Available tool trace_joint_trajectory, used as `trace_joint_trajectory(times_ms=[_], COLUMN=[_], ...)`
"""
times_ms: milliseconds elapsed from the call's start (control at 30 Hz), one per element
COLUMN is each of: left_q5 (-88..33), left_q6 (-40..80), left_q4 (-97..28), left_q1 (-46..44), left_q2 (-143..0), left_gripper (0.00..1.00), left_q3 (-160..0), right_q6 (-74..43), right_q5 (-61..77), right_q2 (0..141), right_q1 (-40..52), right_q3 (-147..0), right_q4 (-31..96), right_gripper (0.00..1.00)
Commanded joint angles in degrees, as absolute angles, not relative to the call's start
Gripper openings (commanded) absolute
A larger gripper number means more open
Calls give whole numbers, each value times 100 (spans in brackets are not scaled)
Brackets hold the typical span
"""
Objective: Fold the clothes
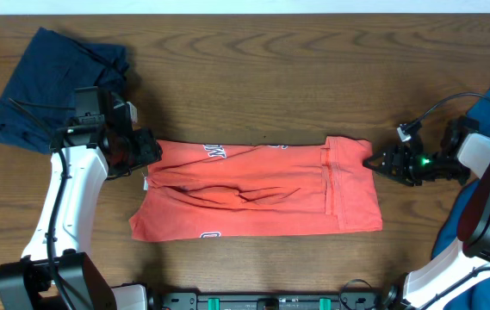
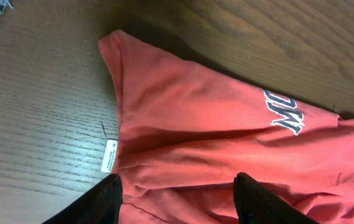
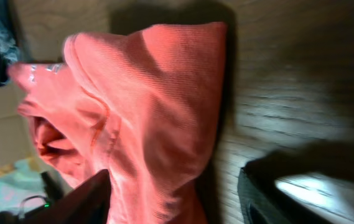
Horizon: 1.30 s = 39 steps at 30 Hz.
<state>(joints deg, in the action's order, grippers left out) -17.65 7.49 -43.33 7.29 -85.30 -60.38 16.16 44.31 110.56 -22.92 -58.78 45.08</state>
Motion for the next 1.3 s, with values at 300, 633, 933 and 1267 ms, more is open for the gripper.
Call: trace_joint_trajectory(times_ms=[300,633,933,1267], left_q5=[-1734,-1734,-1732,-1734], left_q6=[714,714,714,714], left_q4=[-4191,-4189,-4187,-4145], left_q1=[731,729,731,731], left_q2=[-8573,-8573,-8573,-8573], left_gripper=[59,59,59,59], left_q3=[-6010,-6010,-6010,-6010], right_q6=[1970,1562,974,-84], right_q5=[3785,3990,3481,1396], right_q2=[11168,11124,10464,9262], right_q1=[-1857,-2091,-2536,-1984], right_q3=[-4045,-4305,-5535,-5728], right_q4=[3116,3100,4217,4381], right_gripper=[56,8,1,1])
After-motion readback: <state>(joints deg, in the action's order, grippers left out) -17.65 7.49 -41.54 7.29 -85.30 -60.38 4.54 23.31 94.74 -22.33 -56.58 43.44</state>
